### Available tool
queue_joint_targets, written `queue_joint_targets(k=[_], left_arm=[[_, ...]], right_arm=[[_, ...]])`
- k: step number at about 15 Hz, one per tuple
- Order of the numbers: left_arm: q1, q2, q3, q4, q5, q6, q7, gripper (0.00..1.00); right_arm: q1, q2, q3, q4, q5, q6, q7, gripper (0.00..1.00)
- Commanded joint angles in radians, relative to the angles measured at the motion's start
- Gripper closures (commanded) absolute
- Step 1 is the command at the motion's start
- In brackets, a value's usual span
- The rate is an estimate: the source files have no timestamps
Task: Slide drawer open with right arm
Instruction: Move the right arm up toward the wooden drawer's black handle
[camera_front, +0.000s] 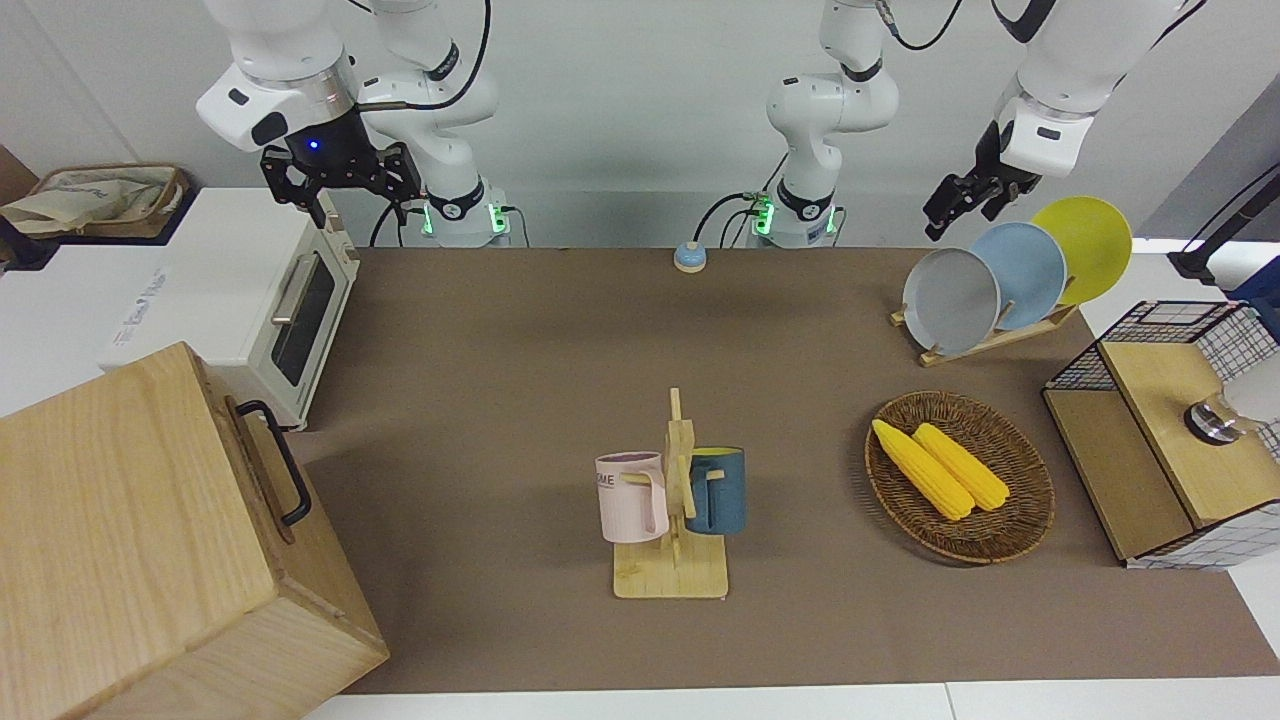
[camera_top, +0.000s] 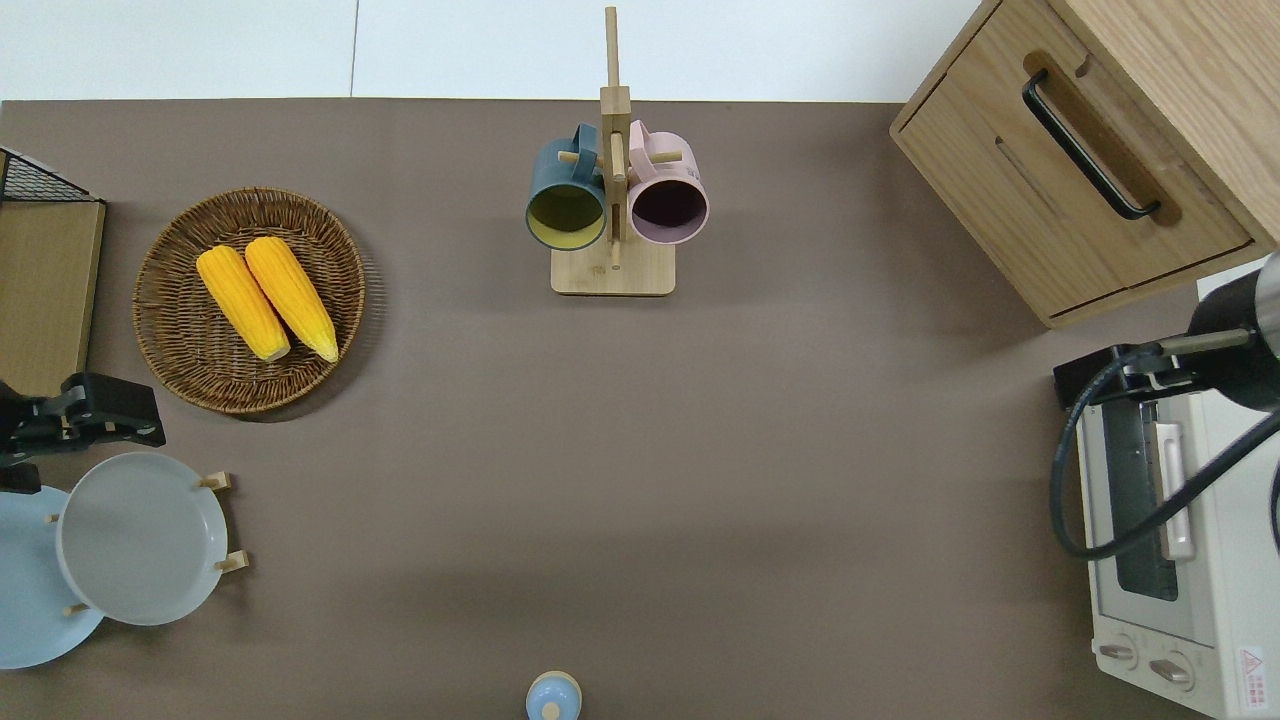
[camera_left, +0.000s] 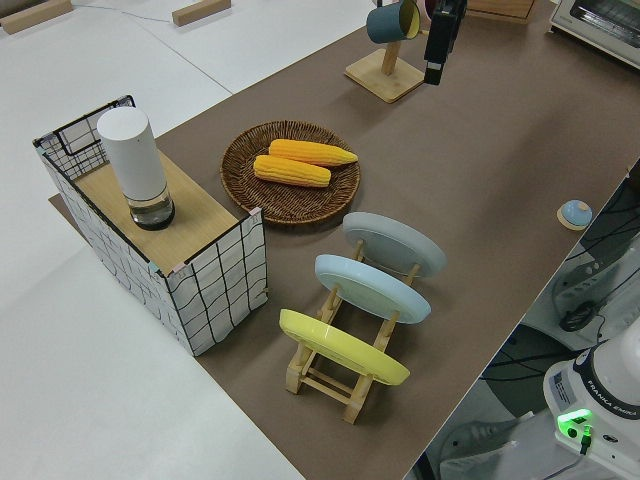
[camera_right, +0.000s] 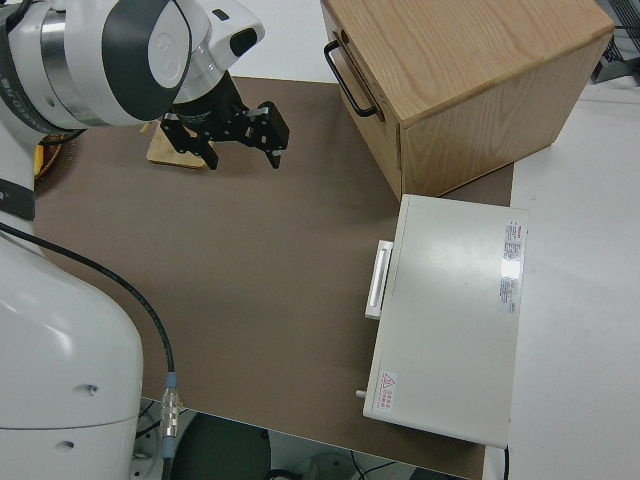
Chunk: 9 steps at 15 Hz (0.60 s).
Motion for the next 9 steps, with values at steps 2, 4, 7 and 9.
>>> queue_joint_targets(k=[2, 4, 7, 9], left_arm=[[-0.004, -0.008, 0.005, 0.000, -0.004, -0.002, 0.010, 0.01], [-0.004, -0.008, 0.005, 0.000, -0.004, -0.002, 0.010, 0.01], [-0.004, -0.008, 0.004, 0.000, -0.004, -0.002, 0.010, 0.01], [-0.004, -0.008, 0.005, 0.000, -0.004, -0.002, 0.010, 0.01]], right_arm=[[-0.010, 0.013, -0.006, -0.008, -0.008, -0.001, -0.019, 0.019], [-0.012, 0.013, -0.006, -0.008, -0.012, 0.001, -0.019, 0.019], [-0.010, 0.013, -0.001, -0.008, -0.021, 0.010, 0.002, 0.019], [-0.003, 0.013, 0.016, -0.008, -0.060, 0.021, 0.060, 0.019]])
